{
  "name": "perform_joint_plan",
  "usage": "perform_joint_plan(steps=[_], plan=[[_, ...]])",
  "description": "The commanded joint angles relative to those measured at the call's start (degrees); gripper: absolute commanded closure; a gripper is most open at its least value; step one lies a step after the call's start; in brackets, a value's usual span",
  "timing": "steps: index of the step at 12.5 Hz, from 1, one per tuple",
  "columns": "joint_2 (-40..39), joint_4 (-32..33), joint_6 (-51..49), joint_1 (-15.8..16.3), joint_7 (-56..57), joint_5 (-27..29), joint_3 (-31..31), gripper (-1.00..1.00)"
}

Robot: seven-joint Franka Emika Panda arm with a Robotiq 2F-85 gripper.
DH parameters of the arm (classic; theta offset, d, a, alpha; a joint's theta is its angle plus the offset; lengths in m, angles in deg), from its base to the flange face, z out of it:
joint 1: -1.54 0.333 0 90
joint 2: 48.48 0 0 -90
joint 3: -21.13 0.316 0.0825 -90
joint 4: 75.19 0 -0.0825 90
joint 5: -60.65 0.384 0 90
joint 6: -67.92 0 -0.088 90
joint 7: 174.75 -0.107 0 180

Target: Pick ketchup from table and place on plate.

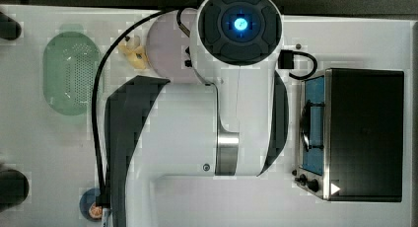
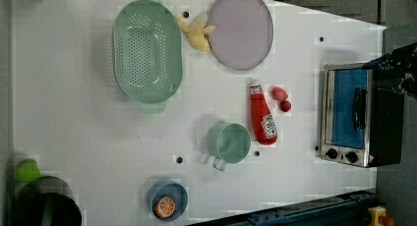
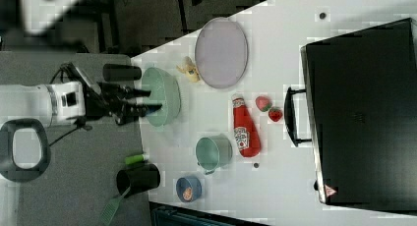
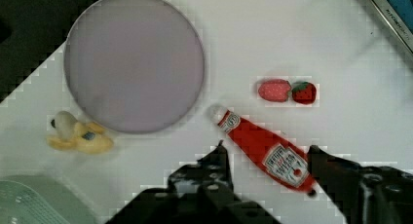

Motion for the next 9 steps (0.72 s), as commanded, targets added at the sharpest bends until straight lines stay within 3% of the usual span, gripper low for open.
perform_joint_plan(steps=[1, 3, 9], plan=[[10.94, 4.79, -9.79, -5.92, -6.61, 0.03, 2.33, -0.59], [10.61, 5.45, -9.51, -5.91, -6.57, 0.03, 2.36, -0.99], [6.25, 11.32, -1.37, -5.28, 5.23, 0.03, 3.48, -1.0]])
